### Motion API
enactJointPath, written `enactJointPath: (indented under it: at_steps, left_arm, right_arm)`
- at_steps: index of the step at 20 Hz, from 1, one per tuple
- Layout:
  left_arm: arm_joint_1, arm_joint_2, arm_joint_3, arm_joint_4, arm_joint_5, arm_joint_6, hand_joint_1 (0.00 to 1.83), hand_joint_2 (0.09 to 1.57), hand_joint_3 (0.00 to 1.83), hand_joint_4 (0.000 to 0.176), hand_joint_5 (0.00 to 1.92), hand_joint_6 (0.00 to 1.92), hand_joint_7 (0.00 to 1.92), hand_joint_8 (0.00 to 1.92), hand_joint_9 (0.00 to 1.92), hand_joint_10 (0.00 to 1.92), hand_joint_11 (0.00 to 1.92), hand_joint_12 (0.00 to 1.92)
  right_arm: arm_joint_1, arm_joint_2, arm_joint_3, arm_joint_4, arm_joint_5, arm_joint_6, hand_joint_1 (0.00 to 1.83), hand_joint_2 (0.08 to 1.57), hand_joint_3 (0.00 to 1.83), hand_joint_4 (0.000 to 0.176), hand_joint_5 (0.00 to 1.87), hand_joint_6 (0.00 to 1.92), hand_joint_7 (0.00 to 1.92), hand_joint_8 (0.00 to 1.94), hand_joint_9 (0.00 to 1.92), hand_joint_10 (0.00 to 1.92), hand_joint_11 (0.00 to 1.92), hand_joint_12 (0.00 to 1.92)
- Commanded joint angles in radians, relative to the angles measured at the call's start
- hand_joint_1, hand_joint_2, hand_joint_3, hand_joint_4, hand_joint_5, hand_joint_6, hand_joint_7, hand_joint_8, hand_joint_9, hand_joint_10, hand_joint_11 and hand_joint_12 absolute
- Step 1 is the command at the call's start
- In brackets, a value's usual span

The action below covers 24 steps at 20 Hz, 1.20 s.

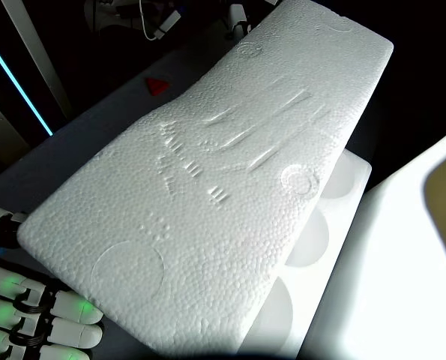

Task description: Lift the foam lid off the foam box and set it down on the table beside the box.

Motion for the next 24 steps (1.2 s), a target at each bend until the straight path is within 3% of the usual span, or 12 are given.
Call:
enactJointPath:
  at_steps: [1, 4, 8, 10, 13, 16, 20, 21, 23, 24]
  left_arm:
    - [0.0, 0.004, -0.01, 0.09, -0.121, 0.004, 0.74, 1.18, 0.0, 0.1, 0.0, 0.0, 0.0, 0.0, 0.0, 0.0, 0.0, 0.0]
    - [0.028, 0.028, -0.042, 0.103, -0.134, 0.013, 0.74, 1.18, 0.0, 0.084, 0.0, 0.0, 0.0, 0.0, 0.0, 0.0, 0.0, 0.0]
    - [0.055, 0.045, -0.072, 0.112, -0.161, 0.027, 0.72, 1.19, 0.0, 0.082, 0.0, 0.0, 0.0, 0.0, 0.0, 0.0, 0.0, 0.0]
    - [0.067, 0.045, -0.076, 0.112, -0.159, 0.027, 0.7, 1.18, 0.0, 0.07, 0.0, 0.0, 0.0, 0.0, 0.0, 0.0, 0.0, 0.0]
    - [0.095, 0.057, -0.093, 0.112, -0.169, 0.026, 0.72, 1.18, 0.0, 0.076, 0.0, 0.0, 0.0, 0.0, 0.0, 0.0, 0.0, 0.0]
    - [0.123, 0.071, -0.115, 0.115, -0.191, 0.028, 0.69, 1.17, 0.0, 0.05, 0.0, 0.0, 0.0, 0.0, 0.0, 0.0, 0.0, 0.0]
    - [0.169, 0.08, -0.14, 0.105, -0.225, 0.029, 0.65, 1.19, 0.0, 0.057, 0.0, 0.0, 0.0, 0.0, 0.0, 0.0, 0.0, 0.0]
    - [0.178, 0.081, -0.146, 0.104, -0.226, 0.029, 0.65, 1.19, 0.0, 0.066, 0.0, 0.0, 0.0, 0.0, 0.0, 0.0, 0.0, 0.0]
    - [0.196, 0.082, -0.158, 0.105, -0.228, 0.029, 0.64, 1.18, 0.0, 0.053, 0.0, 0.0, 0.0, 0.0, 0.0, 0.0, 0.0, 0.0]
    - [0.211, 0.083, -0.164, 0.105, -0.233, 0.027, 0.63, 1.18, 0.0, 0.054, 0.0, 0.0, 0.0, 0.0, 0.0, 0.0, 0.0, 0.0]
  right_arm:
    - [0.003, 0.011, -0.007, -0.09, 0.146, 0.004, 0.57, 1.27, 0.0, 0.0, 0.0, 0.0, 0.0, 0.0, 0.0, 0.0, 0.0, 0.0]
    - [-0.027, 0.028, -0.035, -0.099, 0.175, 0.005, 0.6, 1.29, 0.0, 0.0, 0.0, 0.0, 0.0, 0.0, 0.0, 0.0, 0.0, 0.0]
    - [-0.069, 0.047, -0.067, -0.103, 0.215, 0.005, 0.65, 1.35, 0.02, 0.0, 0.0, 0.0, 0.0, 0.0, 0.0, 0.0, 0.0, 0.0]
    - [-0.083, 0.048, -0.074, -0.103, 0.222, 0.008, 0.64, 1.35, 0.01, 0.0, 0.0, 0.0, 0.0, 0.0, 0.0, 0.0, 0.0, 0.0]
    - [-0.113, 0.057, -0.095, -0.104, 0.244, 0.01, 0.65, 1.34, 0.01, 0.0, 0.0, 0.0, 0.0, 0.0, 0.0, 0.0, 0.0, 0.0]
    - [-0.158, 0.073, -0.122, -0.102, 0.289, 0.012, 0.66, 1.34, 0.0, 0.0, 0.0, 0.0, 0.0, 0.0, 0.0, 0.0, 0.0, 0.0]
    - [-0.214, 0.088, -0.147, -0.088, 0.326, 0.017, 0.67, 1.34, 0.0, 0.0, 0.0, 0.0, 0.0, 0.0, 0.0, 0.0, 0.0, 0.0]
    - [-0.221, 0.091, -0.152, -0.088, 0.331, 0.019, 0.66, 1.33, 0.0, 0.0, 0.0, 0.0, 0.0, 0.0, 0.0, 0.0, 0.0, 0.0]
    - [-0.238, 0.093, -0.162, -0.088, 0.336, 0.023, 0.63, 1.34, 0.0, 0.0, 0.0, 0.0, 0.0, 0.0, 0.0, 0.0, 0.0, 0.0]
    - [-0.251, 0.095, -0.169, -0.088, 0.336, 0.025, 0.64, 1.33, 0.0, 0.0, 0.0, 0.0, 0.0, 0.0, 0.0, 0.0, 0.0, 0.0]
